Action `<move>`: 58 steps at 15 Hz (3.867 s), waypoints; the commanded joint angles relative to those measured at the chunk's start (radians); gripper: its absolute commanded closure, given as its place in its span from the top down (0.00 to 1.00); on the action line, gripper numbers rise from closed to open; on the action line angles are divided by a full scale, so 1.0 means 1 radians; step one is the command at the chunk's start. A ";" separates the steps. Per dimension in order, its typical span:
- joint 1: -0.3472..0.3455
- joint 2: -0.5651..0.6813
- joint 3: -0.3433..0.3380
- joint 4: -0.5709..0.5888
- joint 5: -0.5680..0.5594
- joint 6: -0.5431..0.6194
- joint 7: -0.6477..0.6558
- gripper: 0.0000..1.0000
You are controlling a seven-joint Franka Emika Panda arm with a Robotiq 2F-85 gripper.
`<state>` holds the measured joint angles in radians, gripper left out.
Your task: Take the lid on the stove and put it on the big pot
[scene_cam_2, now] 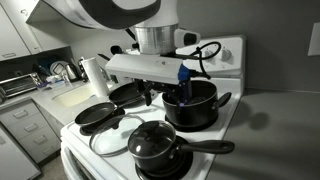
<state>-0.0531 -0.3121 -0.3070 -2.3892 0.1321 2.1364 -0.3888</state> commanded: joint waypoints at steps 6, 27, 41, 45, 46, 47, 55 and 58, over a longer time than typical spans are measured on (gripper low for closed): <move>0.050 0.148 0.039 0.124 0.139 -0.006 -0.207 1.00; 0.081 0.364 0.291 0.409 0.016 -0.187 0.379 1.00; 0.152 0.409 0.367 0.453 -0.090 -0.238 0.760 1.00; 0.195 0.399 0.400 0.426 -0.121 -0.207 0.909 1.00; 0.206 0.394 0.406 0.414 -0.128 -0.196 0.947 1.00; 0.215 0.385 0.413 0.394 -0.131 -0.179 0.976 1.00; 0.243 0.300 0.440 0.175 -0.133 0.014 1.079 1.00; 0.237 0.242 0.445 0.089 -0.128 0.032 1.127 1.00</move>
<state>0.1937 0.0199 0.1276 -2.1883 0.0114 2.1320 0.6931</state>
